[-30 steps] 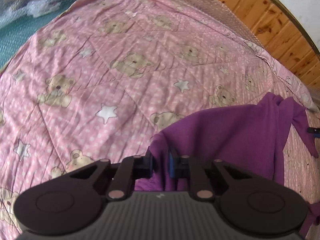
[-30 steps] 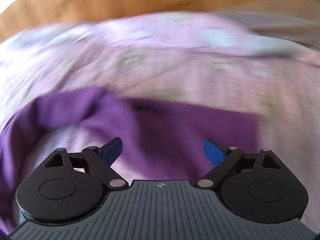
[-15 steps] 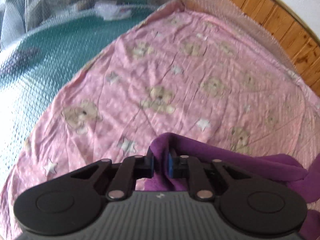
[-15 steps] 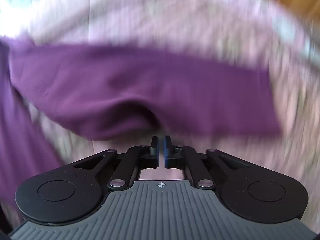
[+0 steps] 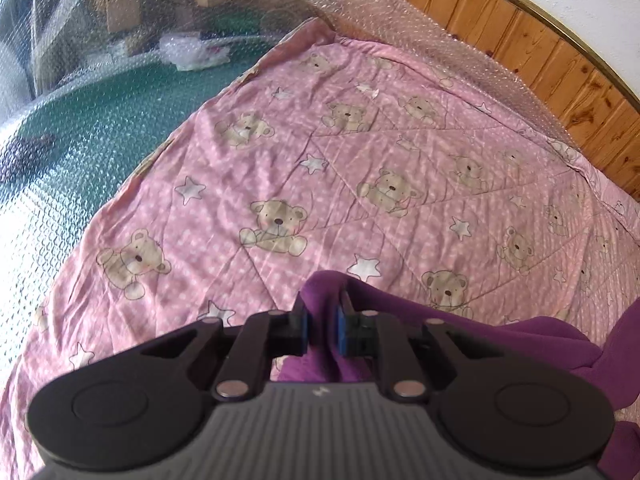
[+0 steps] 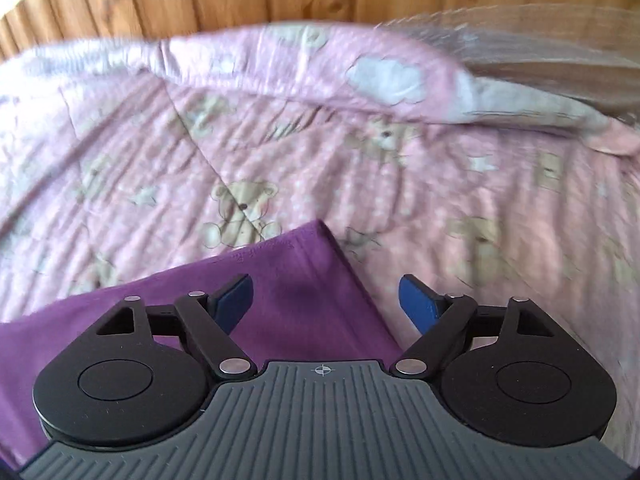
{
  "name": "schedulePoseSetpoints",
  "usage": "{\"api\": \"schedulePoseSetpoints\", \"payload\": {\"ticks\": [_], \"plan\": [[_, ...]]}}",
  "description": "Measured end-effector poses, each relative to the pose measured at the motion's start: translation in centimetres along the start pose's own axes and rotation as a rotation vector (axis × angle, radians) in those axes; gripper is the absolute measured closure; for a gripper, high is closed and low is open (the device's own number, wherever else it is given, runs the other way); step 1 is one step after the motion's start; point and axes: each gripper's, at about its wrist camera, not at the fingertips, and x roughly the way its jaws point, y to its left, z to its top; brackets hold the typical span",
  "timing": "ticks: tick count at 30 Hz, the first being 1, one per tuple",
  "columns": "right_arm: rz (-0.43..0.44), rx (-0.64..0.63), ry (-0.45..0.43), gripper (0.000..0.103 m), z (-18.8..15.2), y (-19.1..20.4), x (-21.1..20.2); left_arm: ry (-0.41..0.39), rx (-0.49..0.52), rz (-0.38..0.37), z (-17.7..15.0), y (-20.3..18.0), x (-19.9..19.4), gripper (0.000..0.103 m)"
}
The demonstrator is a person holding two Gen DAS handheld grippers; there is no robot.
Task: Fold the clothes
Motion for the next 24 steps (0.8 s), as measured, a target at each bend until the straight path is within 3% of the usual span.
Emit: {"api": "schedulePoseSetpoints", "payload": {"ticks": [1,2,3,8,12,13,16,18,20,22,23,24], "plan": [[0.013,-0.025,0.013,0.054,0.3,0.2,0.7,-0.008,0.004,0.001,0.0,-0.2,-0.3,0.090],[0.023,-0.049,0.001,0.093,0.5,0.4,0.2,-0.020,0.002,0.004,0.1,-0.2,-0.7,0.090],[0.031,-0.062,-0.022,0.099,0.7,0.5,-0.5,-0.037,-0.018,0.001,0.3,0.0,-1.2,0.090],[0.061,0.069,-0.320,0.099,2.2,-3.0,-10.7,-0.119,-0.137,-0.062,3.3,1.1,-2.8,0.090],[0.106,0.023,-0.419,0.099,-0.8,-5.5,-18.5,-0.072,-0.102,-0.058,4.2,0.4,-1.5,0.090],[0.075,-0.033,-0.359,0.098,-2.5,-5.9,-18.6,-0.054,-0.083,-0.051,4.0,0.2,-1.0,0.090],[0.013,-0.124,-0.041,0.089,-9.7,-7.6,-15.6,-0.004,-0.046,-0.043,3.0,-0.1,0.3,0.090],[0.016,-0.028,0.108,0.088,-14.7,-9.9,-14.1,0.017,-0.040,-0.034,2.4,0.1,0.8,0.090],[-0.045,0.122,0.135,0.086,-18.5,-11.6,-14.3,0.029,-0.042,-0.026,2.0,0.3,1.1,0.090],[-0.095,0.275,0.105,0.081,-20.2,-12.7,-15.0,0.034,-0.045,-0.030,1.9,0.5,1.1,0.090],[-0.093,0.377,0.078,0.065,-20.7,-13.1,-15.3,0.037,-0.038,-0.030,2.0,0.4,1.1,0.090],[-0.066,0.468,0.051,0.059,-20.8,-13.4,-15.4,0.040,-0.026,-0.032,2.1,0.2,1.1,0.090]]}}
